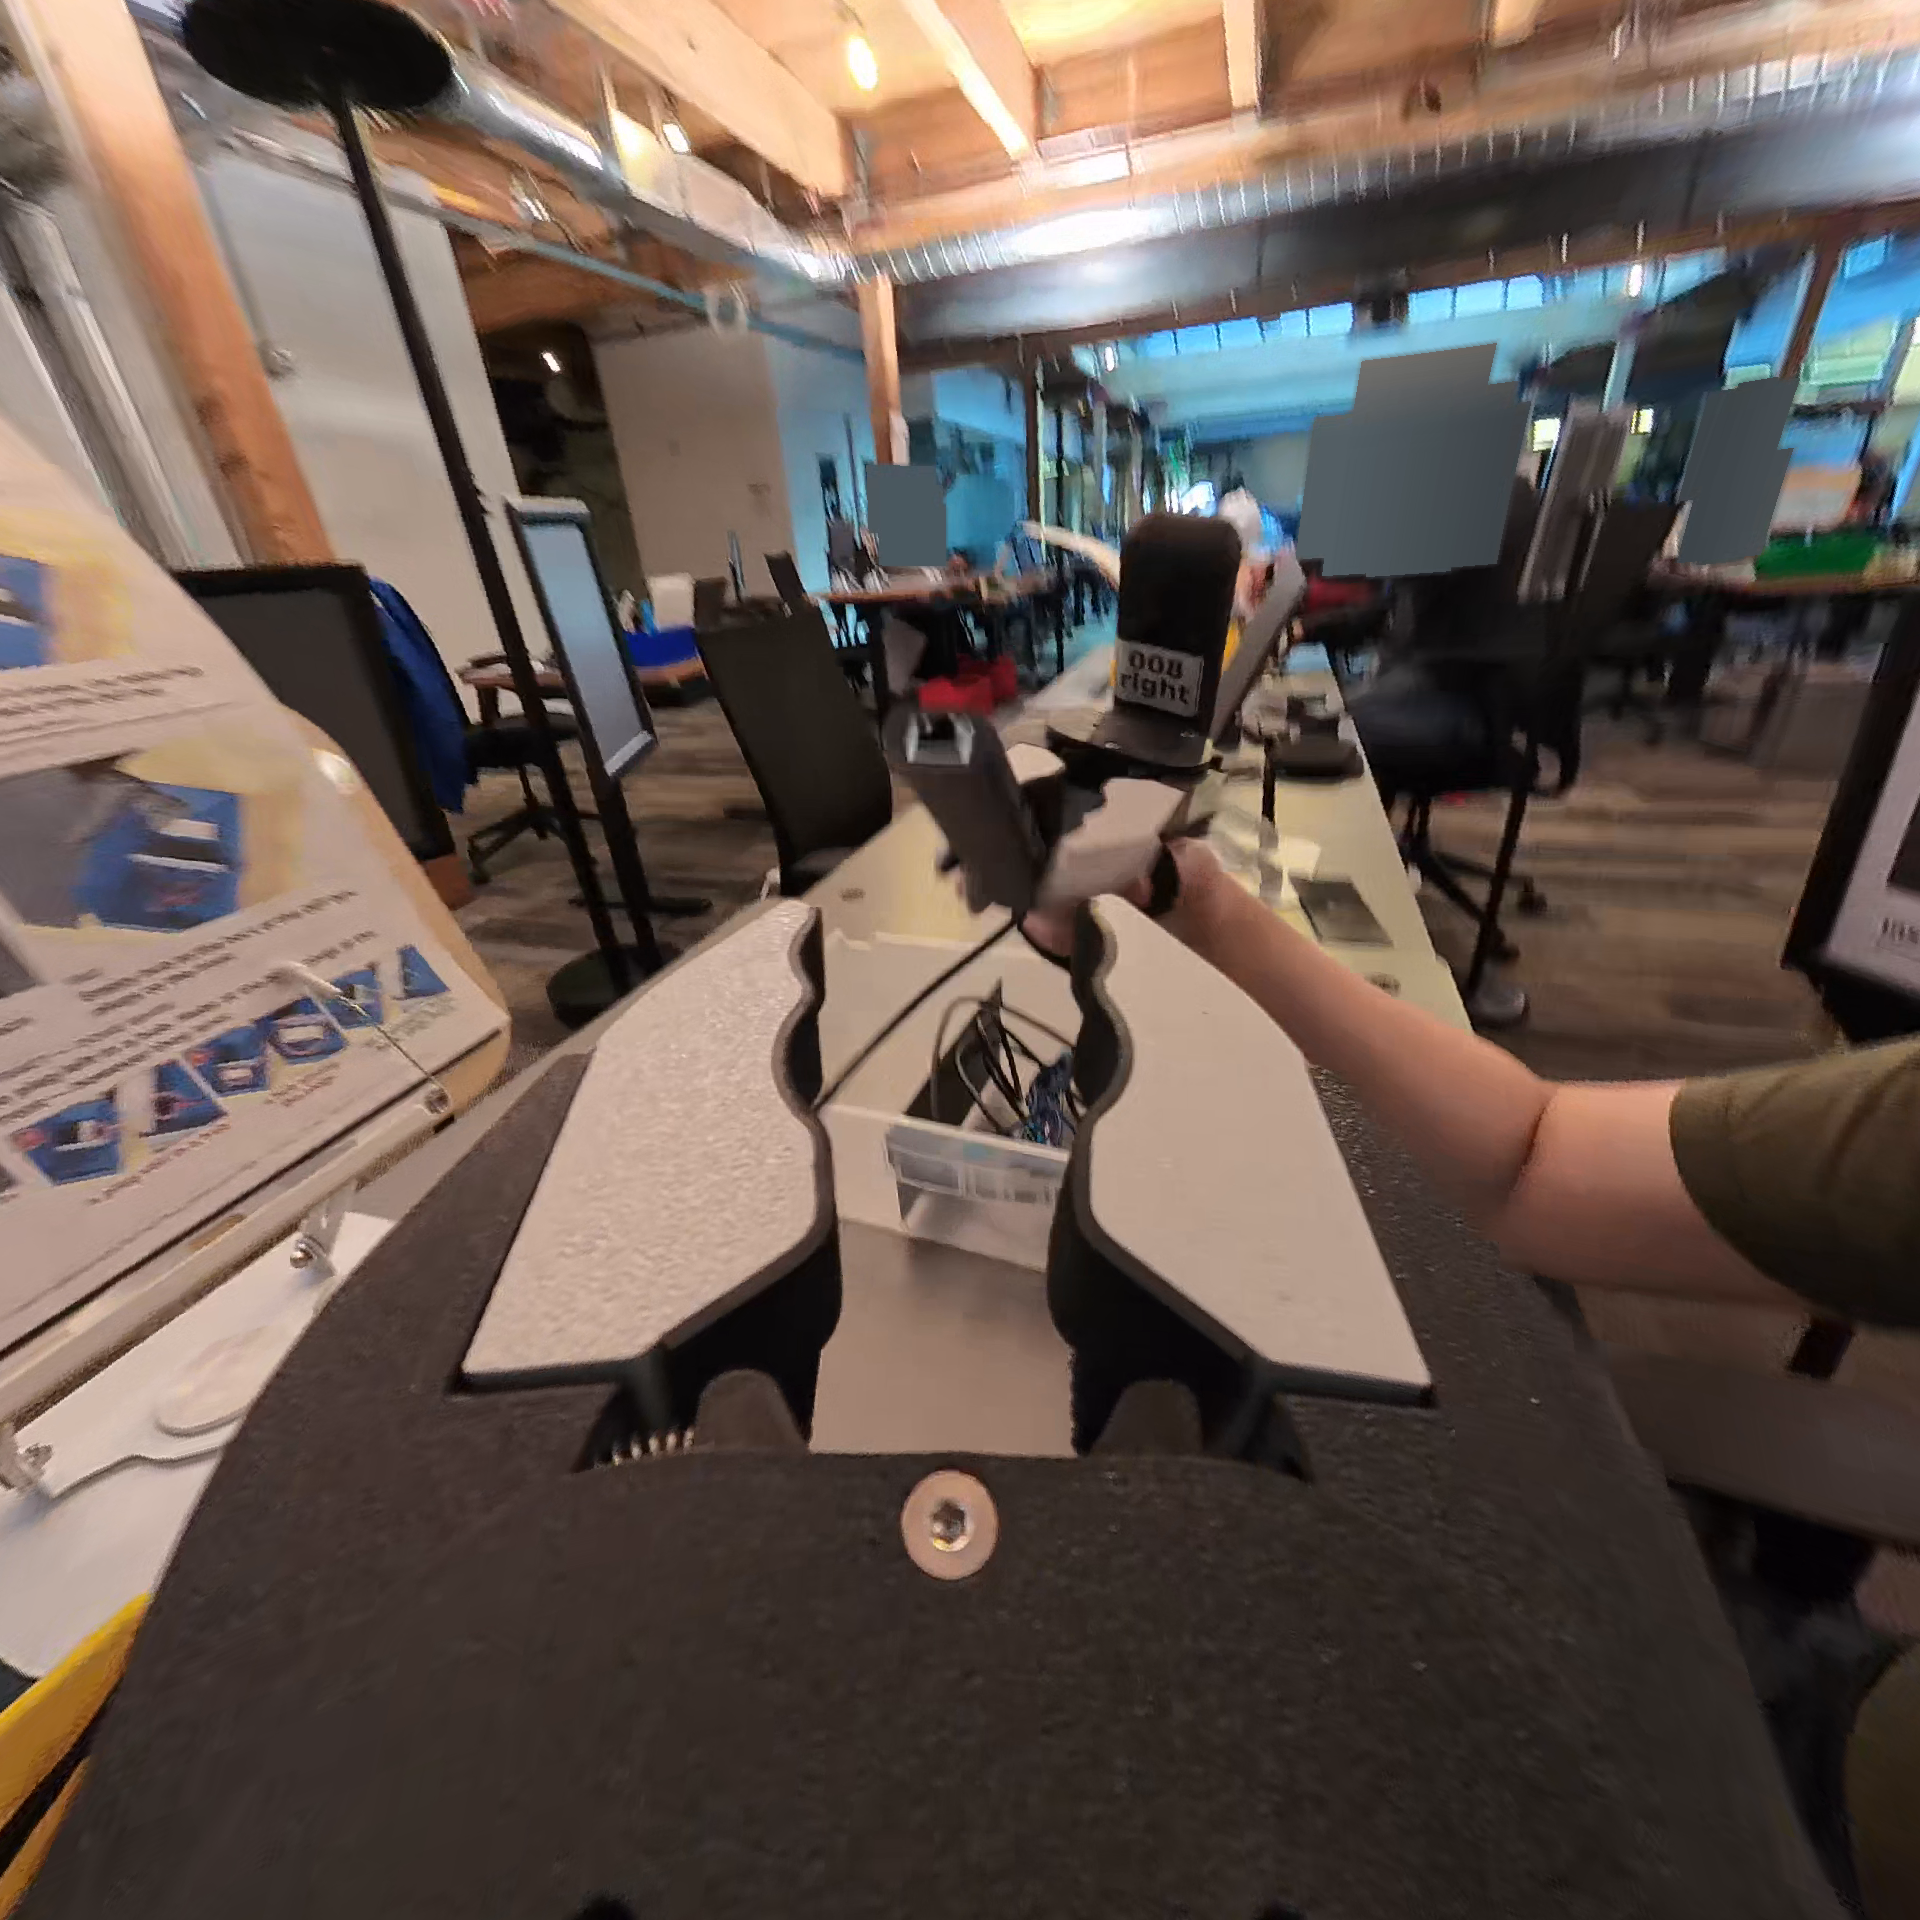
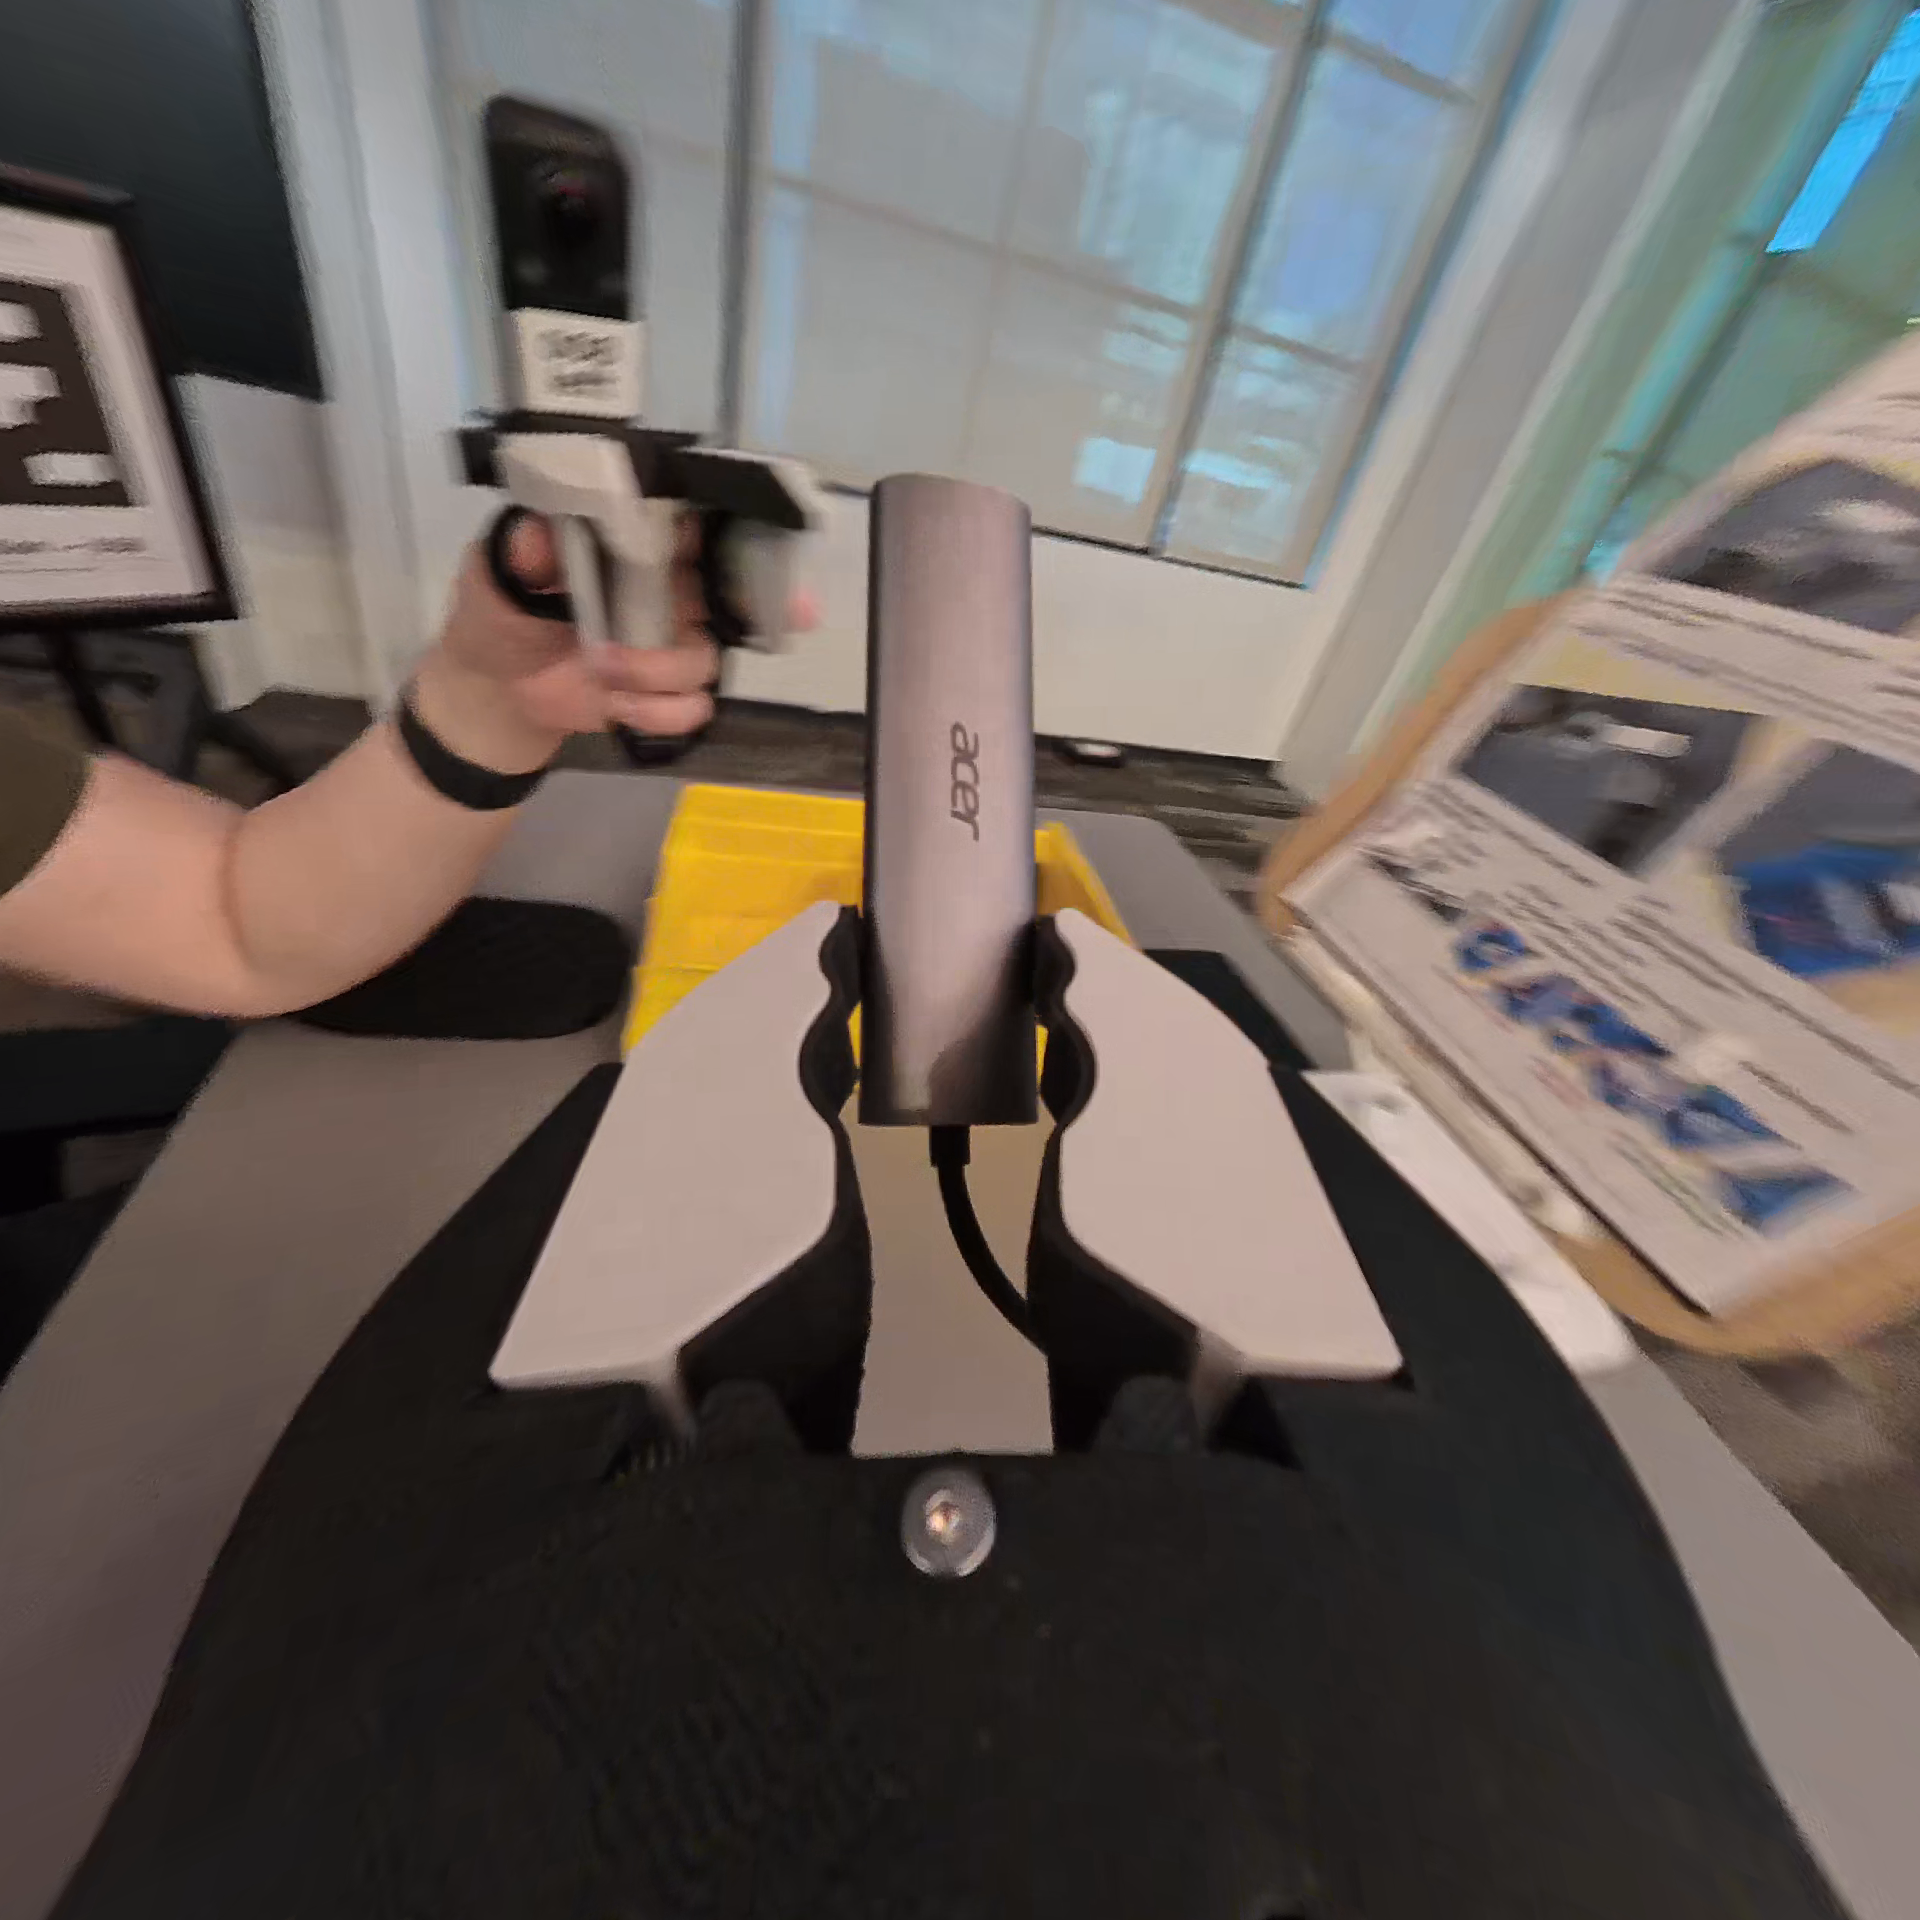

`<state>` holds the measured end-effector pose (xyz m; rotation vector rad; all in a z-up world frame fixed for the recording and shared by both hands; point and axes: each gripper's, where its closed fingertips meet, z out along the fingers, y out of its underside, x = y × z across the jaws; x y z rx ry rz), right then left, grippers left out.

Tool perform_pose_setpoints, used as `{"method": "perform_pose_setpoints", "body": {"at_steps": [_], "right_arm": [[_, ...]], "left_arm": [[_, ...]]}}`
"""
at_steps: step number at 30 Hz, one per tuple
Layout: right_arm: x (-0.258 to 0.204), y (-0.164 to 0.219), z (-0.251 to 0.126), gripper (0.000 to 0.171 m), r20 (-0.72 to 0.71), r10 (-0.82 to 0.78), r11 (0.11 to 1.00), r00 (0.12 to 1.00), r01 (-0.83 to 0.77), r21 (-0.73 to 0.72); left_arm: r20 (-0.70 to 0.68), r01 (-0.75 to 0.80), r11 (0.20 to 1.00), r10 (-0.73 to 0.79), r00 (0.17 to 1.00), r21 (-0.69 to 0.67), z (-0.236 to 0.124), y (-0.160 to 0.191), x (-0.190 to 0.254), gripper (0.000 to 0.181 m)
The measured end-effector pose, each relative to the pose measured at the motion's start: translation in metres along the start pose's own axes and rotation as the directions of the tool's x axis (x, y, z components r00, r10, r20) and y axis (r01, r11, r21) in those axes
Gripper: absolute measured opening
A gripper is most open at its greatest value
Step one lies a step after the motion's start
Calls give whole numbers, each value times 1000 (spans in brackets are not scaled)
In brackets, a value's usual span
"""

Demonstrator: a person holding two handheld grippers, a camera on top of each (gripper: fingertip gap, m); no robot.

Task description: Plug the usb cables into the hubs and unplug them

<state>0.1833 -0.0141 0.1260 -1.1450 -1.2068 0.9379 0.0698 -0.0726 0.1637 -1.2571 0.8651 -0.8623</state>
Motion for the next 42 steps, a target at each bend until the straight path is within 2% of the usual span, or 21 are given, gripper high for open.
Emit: {"method": "perform_pose_setpoints", "body": {"at_steps": [3, 6, 10, 12, 13, 16, 18, 20, 22, 24, 25, 27, 30, 33, 36, 39, 42], "right_arm": [[50, 13, -52, 32, -134, 137, 991, 981, -136, 18], [97, 58, -93, 32, -261, 328, 941, 908, -338, 5], [135, 137, -124, 32, -389, 570, 773, 723, -633, -43], [135, 157, -128, 32, -388, 648, 684, 655, -725, -81], [132, 159, -128, 32, -376, 659, 669, 651, -736, -103], [121, 150, -124, 32, -376, 614, 680, 694, -707, -195], [113, 135, -119, 32, -350, 554, 725, 755, -644, -243], [103, 122, -112, 32, -282, 512, 762, 812, -580, -287], [94, 105, -104, 32, -148, 498, 817, 855, -519, -252], [90, 94, -103, 32, -37, 511, 836, 859, -507, -210], [93, 97, -105, 32, -28, 509, 838, 860, -503, -212], [110, 122, -114, 32, -119, 521, 802, 845, -532, -272], [131, 170, -134, 32, -304, 554, 680, 775, -632, -372], [143, 195, -148, 32, -443, 543, 598, 714, -699, -392], [143, 203, -141, 32, -480, 439, 600, 759, -646, -472], [141, 219, -132, 32, -529, 266, 535, 806, -580, -614], [124, 224, -98, 32, -403, 253, 544, 880, -474, -693]], "left_arm": [[18, 10, 1000, -11, 1000, 30, -9, -8, -6, 43], [31, 1, 1000, -1, 1000, 31, -11, -9, -8, 42], [28, 1, 1000, -1, 1000, 8, -7, -4, -8, 42], [27, -2, 1000, 2, 1000, -7, -5, 0, -8, 42], [28, -4, 1000, 4, 1000, -12, -4, 1, -8, 42], [28, -5, 1000, 6, 1000, -28, -2, 5, -9, 42], [29, -4, 999, 5, 1000, -38, -1, 7, -10, 41], [28, -3, 999, 4, 1000, -45, 0, 9, -11, 41], [28, -2, 999, 4, 1000, -52, 2, 11, -11, 41], [20, -5, 998, 6, 1000, -66, 5, 14, -10, 41], [19, -9, 997, 10, 1000, -76, 6, 17, -10, 41], [22, -12, 996, 14, 1000, -94, 7, 21, -11, 41], [21, -3, 993, 5, 1000, -114, 11, 28, -14, 41], [27, 9, 992, -5, 1000, -128, 14, 34, -19, 40], [27, 12, 989, -8, 1000, -148, 17, 40, -20, 40], [34, 6, 986, 0, 999, -169, 20, 46, -20, 40], [25, 6, 983, -2, 1000, -183, 24, 50, -17, 40]]}}
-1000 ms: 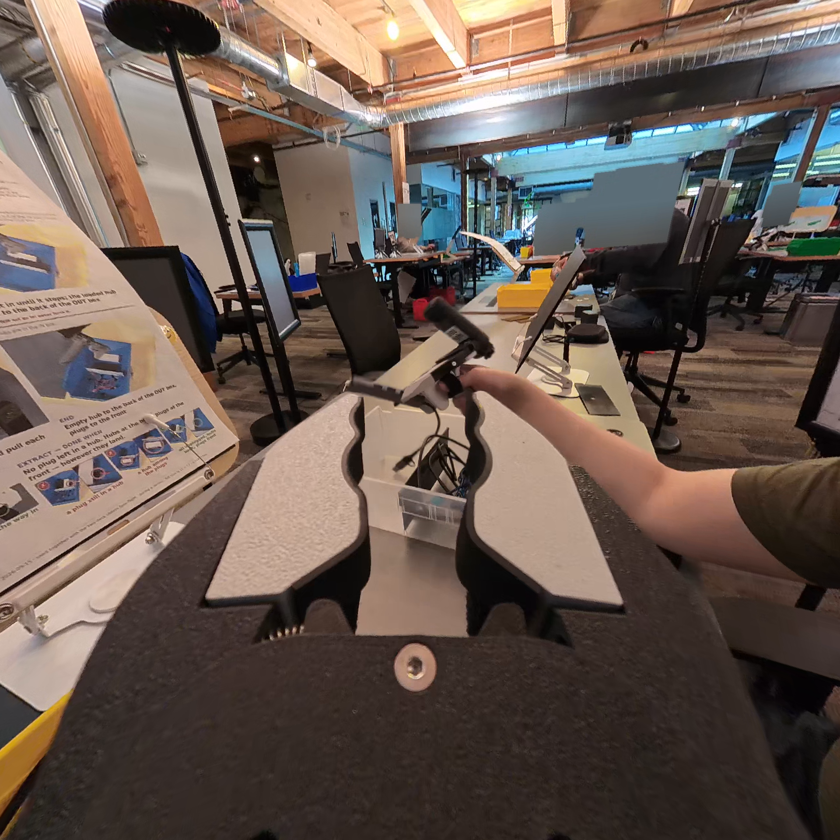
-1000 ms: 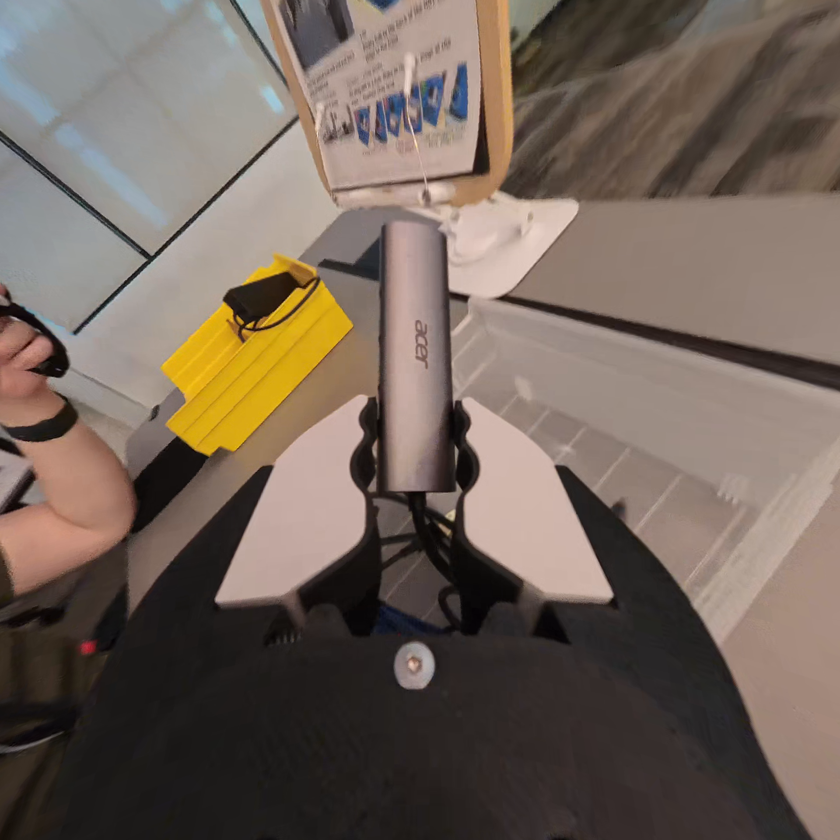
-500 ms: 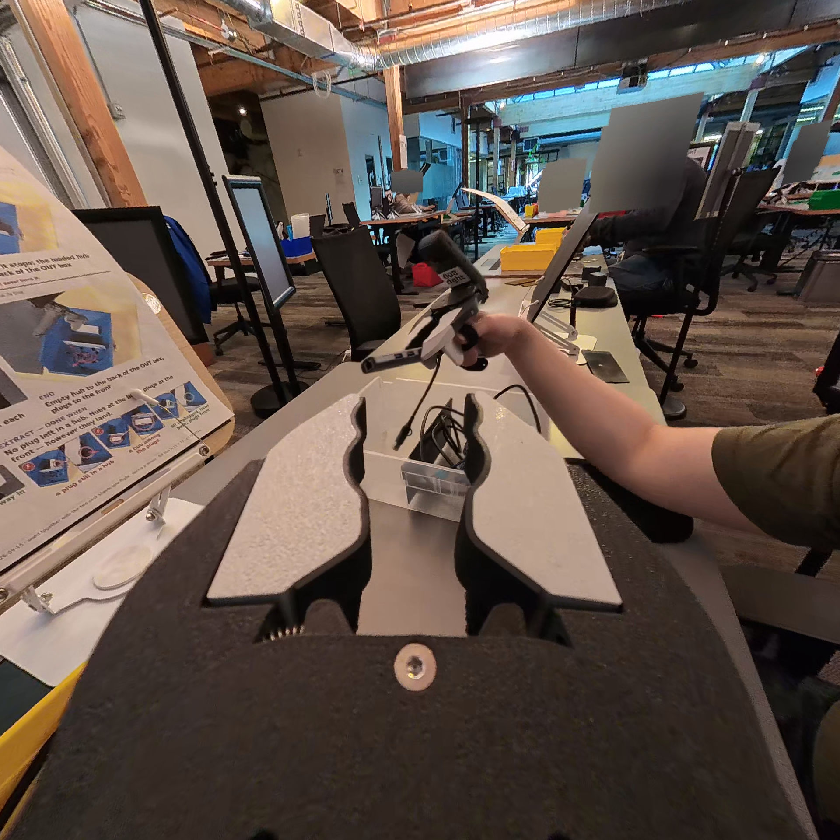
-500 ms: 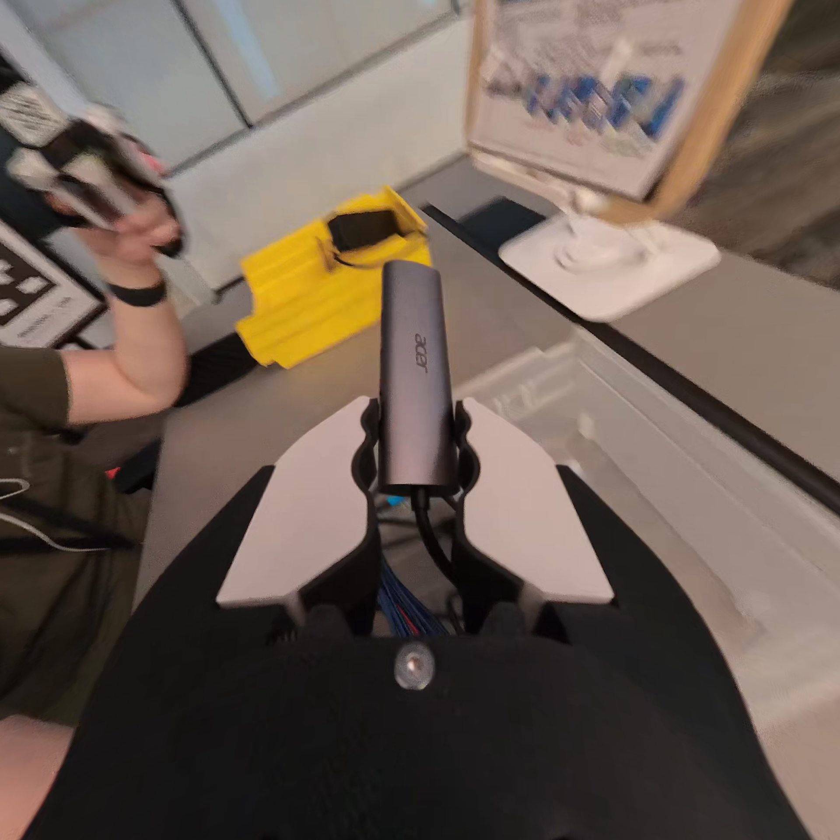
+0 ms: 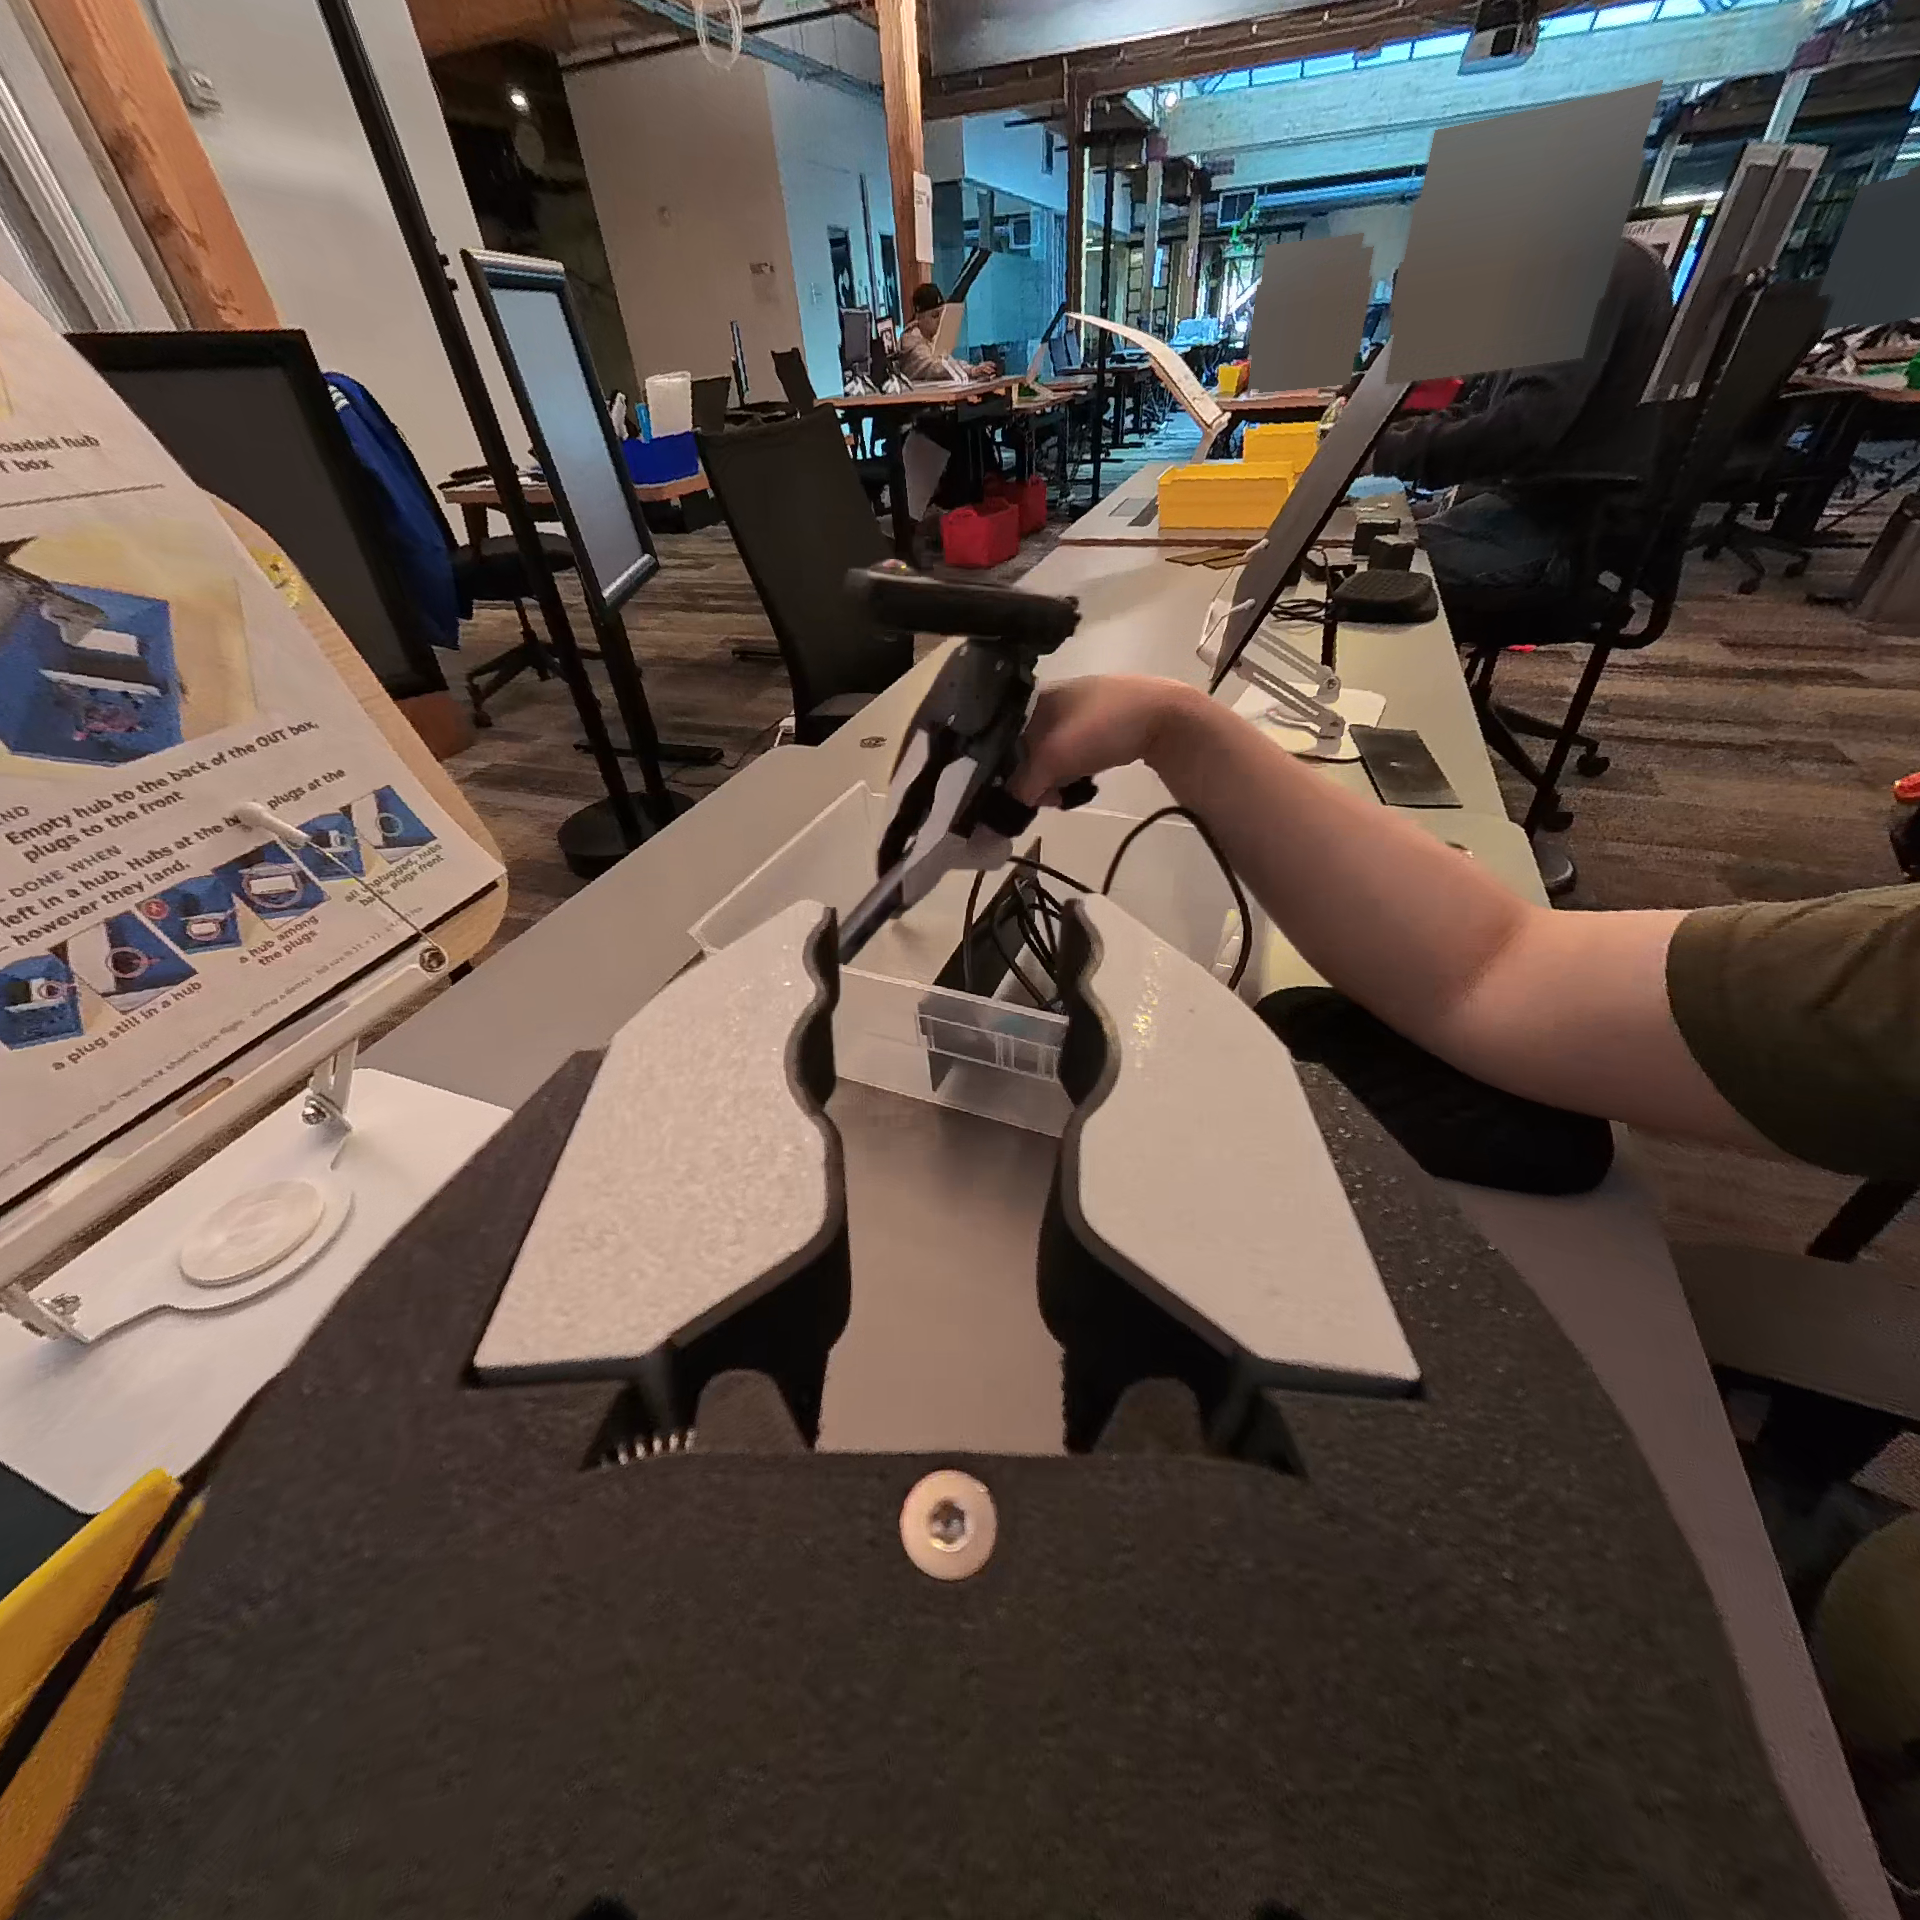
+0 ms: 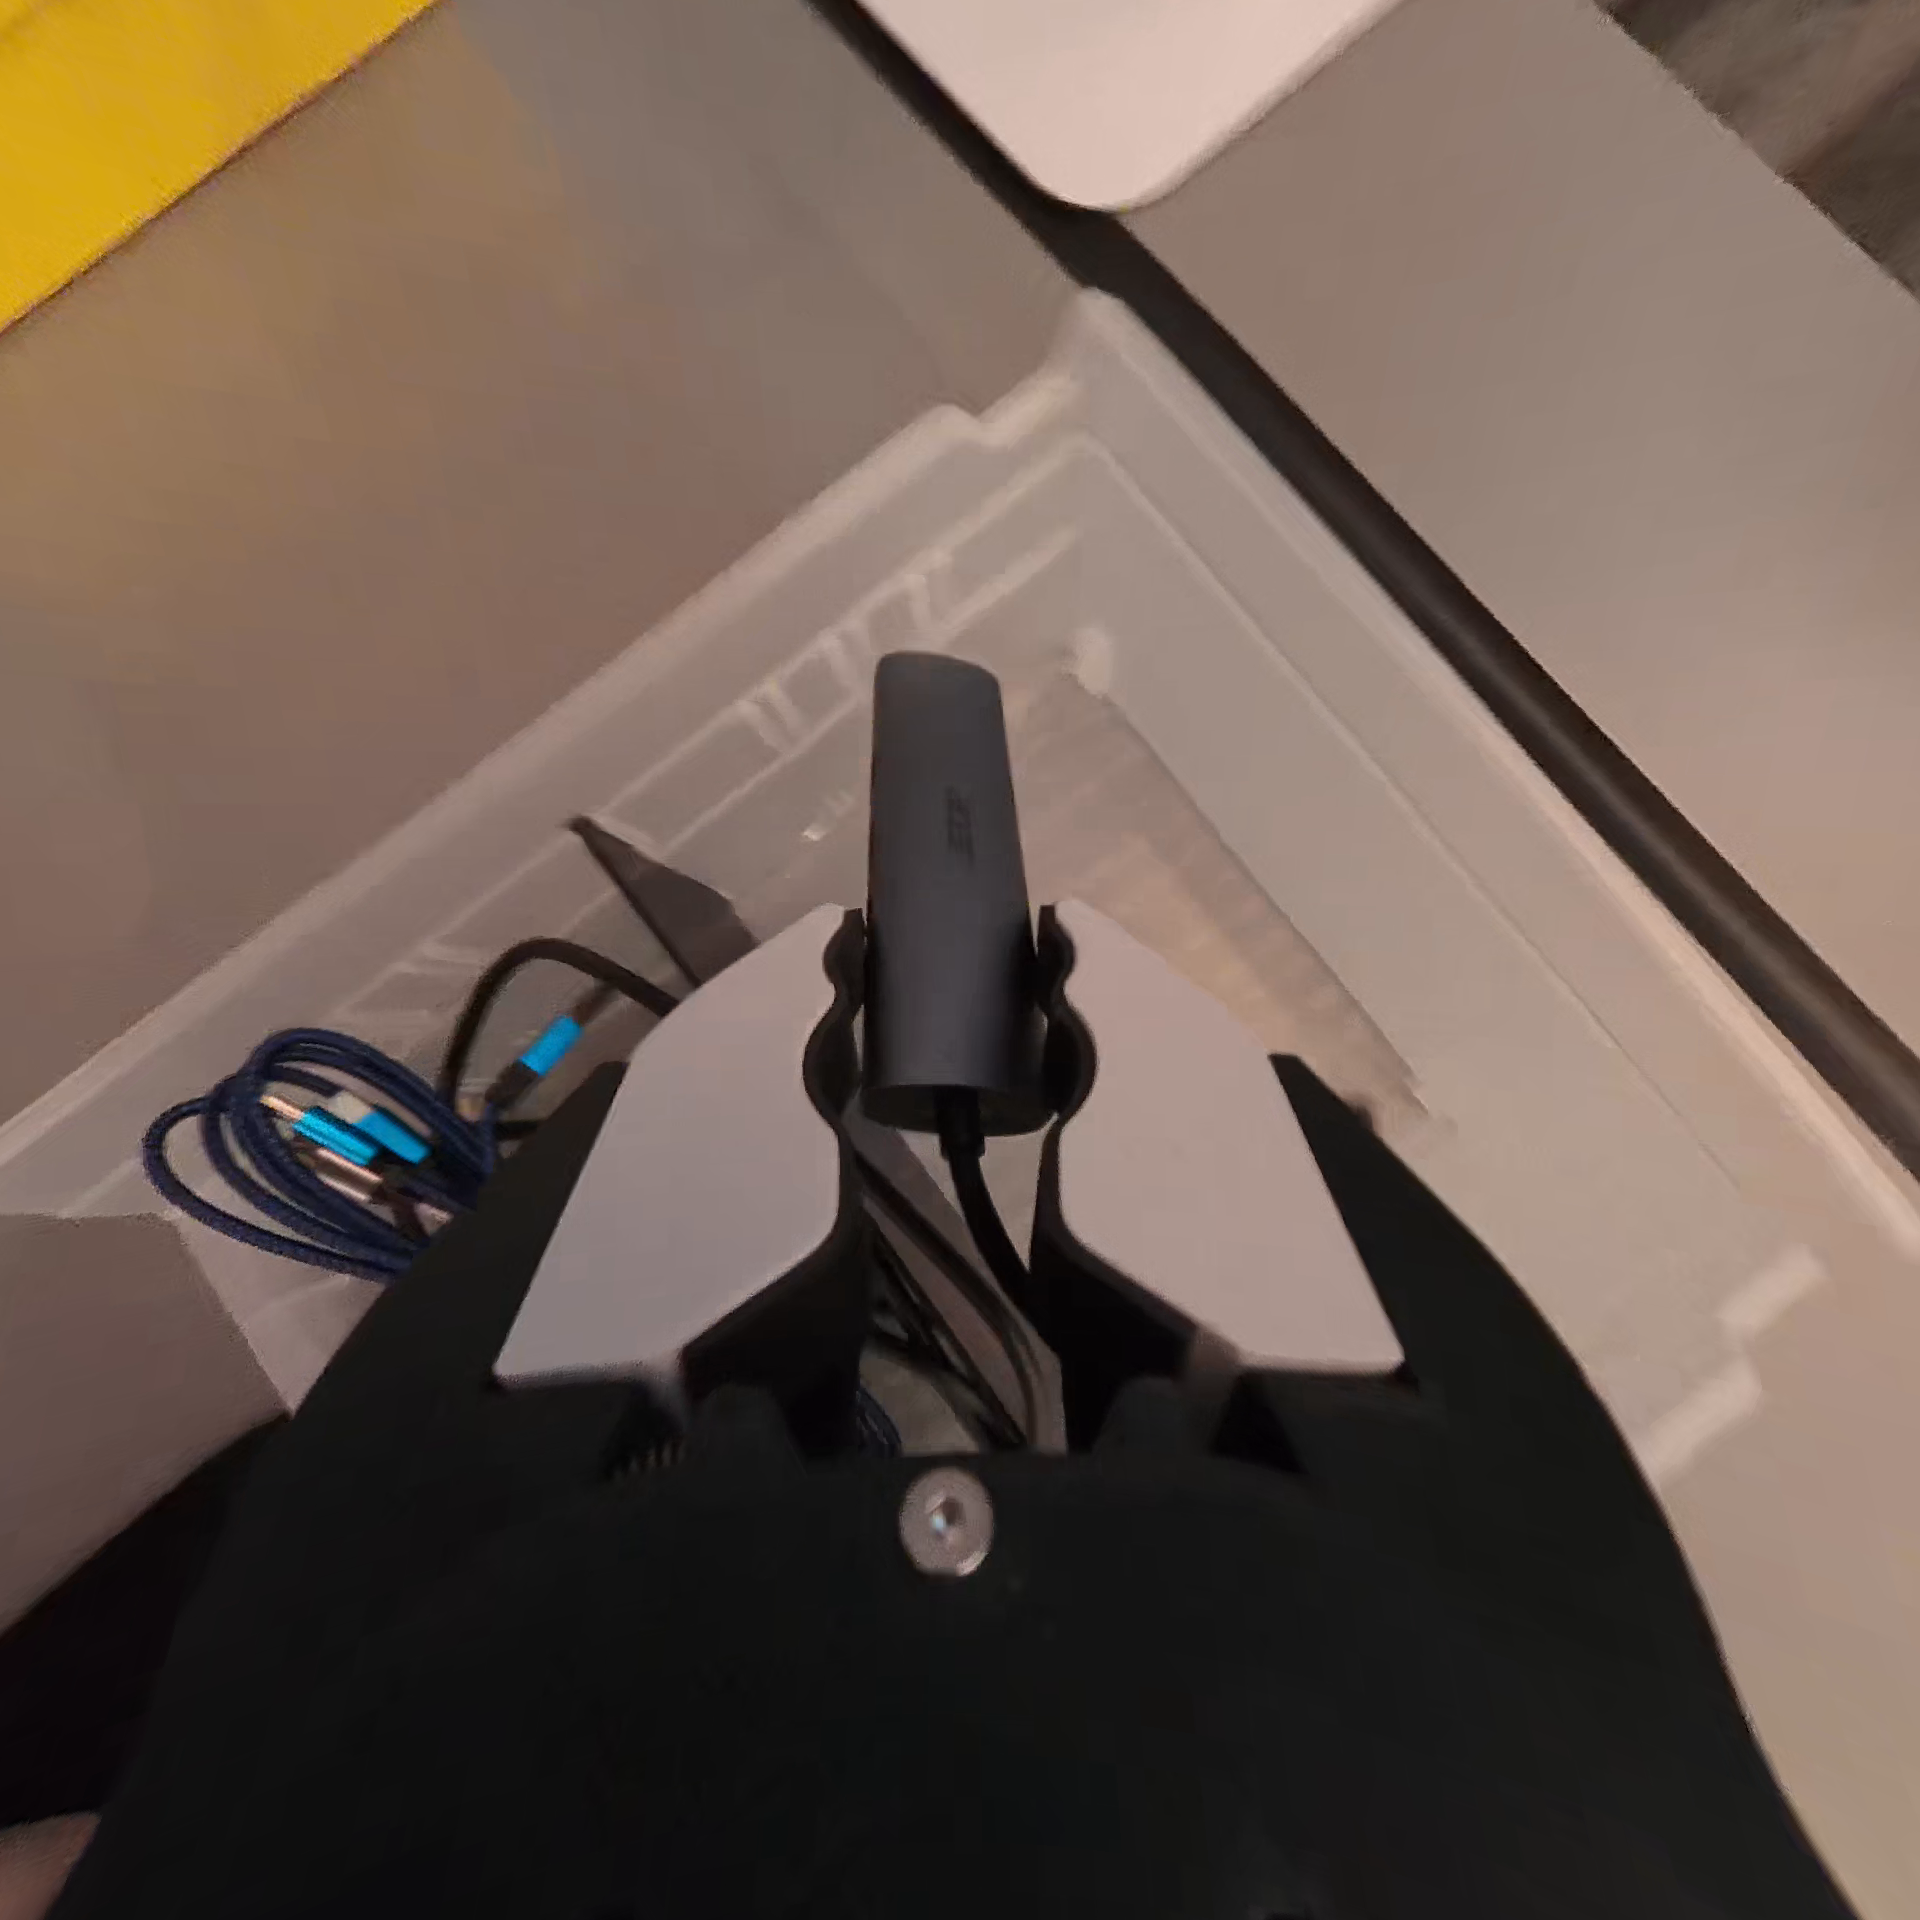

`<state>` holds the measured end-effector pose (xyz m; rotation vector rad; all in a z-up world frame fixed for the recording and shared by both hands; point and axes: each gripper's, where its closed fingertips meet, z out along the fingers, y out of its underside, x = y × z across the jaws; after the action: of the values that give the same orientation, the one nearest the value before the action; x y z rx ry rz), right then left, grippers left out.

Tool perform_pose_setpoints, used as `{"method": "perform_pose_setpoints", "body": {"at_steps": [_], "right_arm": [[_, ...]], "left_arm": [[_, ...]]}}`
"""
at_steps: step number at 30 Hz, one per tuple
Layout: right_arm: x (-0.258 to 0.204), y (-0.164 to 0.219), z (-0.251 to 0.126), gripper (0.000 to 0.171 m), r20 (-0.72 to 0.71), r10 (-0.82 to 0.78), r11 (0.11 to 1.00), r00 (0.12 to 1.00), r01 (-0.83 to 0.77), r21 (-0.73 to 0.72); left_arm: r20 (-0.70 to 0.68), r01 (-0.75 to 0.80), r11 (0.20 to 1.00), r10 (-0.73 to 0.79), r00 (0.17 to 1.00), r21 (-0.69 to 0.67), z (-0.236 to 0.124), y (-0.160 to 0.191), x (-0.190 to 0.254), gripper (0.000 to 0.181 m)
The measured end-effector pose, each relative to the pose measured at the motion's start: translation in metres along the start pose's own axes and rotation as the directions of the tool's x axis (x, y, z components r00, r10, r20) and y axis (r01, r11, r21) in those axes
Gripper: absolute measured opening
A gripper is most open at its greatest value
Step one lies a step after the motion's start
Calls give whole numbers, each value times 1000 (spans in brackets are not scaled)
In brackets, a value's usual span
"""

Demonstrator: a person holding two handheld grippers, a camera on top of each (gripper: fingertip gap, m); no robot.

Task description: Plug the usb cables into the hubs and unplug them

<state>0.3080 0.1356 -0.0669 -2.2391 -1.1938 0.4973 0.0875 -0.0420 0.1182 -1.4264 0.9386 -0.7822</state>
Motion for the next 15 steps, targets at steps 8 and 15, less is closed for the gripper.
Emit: {"method": "perform_pose_setpoints", "body": {"at_steps": [8, 15], "right_arm": [[22, -5, 5, 32, -44, 73, 994, 996, -69, 79], [30, 20, 14, 7, -85, 97, 992, 992, -103, -77]], "left_arm": [[-21, -22, 1000, 22, 1000, -6, 2, -1, 9, 40], [-16, -20, 1000, 20, 1000, -4, 1, -2, 8, 40]]}}
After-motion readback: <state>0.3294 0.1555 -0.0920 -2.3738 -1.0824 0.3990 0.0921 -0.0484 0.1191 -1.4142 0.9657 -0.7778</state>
